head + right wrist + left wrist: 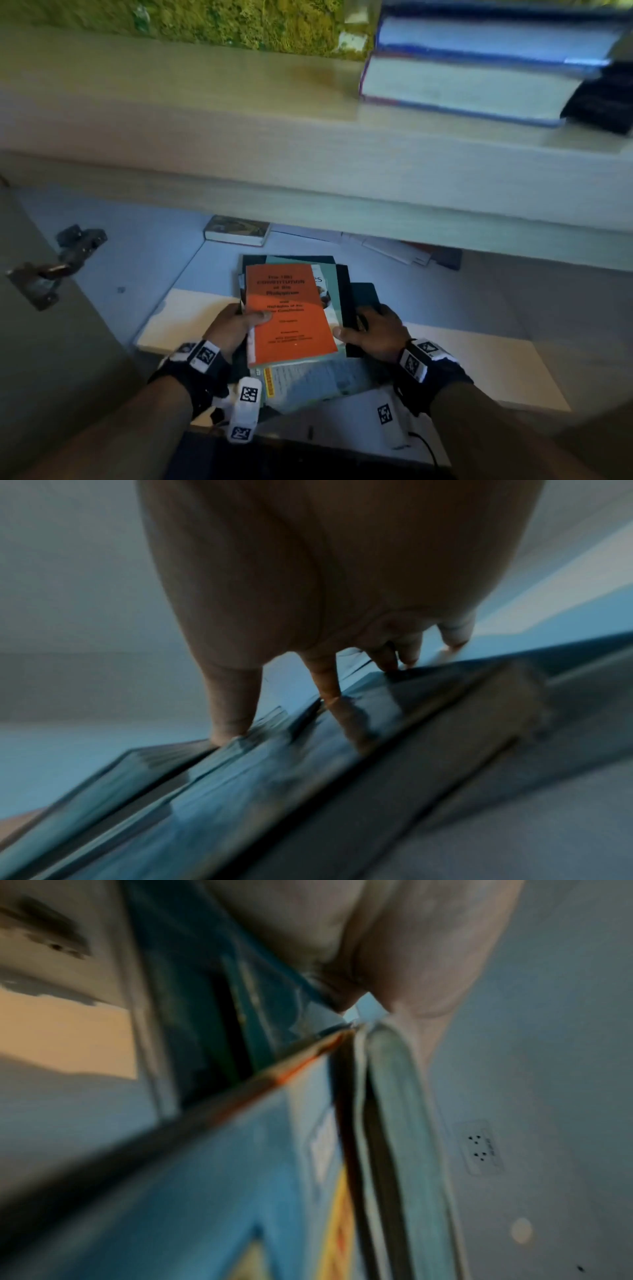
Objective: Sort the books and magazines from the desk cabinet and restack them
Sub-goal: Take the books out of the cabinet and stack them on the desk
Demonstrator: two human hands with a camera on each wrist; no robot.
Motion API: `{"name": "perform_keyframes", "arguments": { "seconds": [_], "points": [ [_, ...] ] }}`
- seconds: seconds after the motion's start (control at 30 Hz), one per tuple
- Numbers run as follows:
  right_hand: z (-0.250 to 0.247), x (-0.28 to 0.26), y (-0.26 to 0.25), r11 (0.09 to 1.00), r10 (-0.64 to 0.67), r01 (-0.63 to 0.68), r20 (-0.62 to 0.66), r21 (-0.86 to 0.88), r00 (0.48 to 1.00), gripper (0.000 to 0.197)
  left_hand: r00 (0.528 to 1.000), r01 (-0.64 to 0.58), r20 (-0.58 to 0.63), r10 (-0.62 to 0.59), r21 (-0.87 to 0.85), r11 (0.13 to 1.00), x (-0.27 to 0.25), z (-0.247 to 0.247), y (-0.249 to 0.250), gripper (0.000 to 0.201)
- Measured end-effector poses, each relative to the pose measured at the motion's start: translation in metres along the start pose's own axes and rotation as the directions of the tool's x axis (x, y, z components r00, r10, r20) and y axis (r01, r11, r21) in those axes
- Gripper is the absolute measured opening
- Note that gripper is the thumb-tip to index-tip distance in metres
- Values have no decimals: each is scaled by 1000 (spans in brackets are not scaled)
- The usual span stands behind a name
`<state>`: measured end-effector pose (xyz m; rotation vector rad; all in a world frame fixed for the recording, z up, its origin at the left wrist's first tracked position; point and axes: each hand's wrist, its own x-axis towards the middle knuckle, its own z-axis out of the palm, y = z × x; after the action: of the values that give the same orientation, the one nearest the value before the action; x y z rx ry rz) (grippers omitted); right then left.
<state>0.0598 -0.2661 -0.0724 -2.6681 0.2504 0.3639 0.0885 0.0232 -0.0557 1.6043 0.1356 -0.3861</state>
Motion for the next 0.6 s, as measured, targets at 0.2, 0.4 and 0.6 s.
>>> {"name": "perform_keyframes", "arguments": {
  "seconds": [0.2, 0.4, 0.6],
  "points": [
    [-25, -80, -14, 877, 35, -43, 26, 479, 999, 73, 990, 109, -71, -123, -180, 978, -83, -13, -2, 15],
    [-55, -170, -34, 519, 210, -356, 289, 777, 934, 108, 956, 278, -21, -291, -243, 929, -167, -38, 45, 75],
    [-122, -262, -95, 454, 138, -329, 299, 828, 944, 67, 961, 268, -30, -275, -146, 952, -271, -68, 146, 36]
  ]
}}
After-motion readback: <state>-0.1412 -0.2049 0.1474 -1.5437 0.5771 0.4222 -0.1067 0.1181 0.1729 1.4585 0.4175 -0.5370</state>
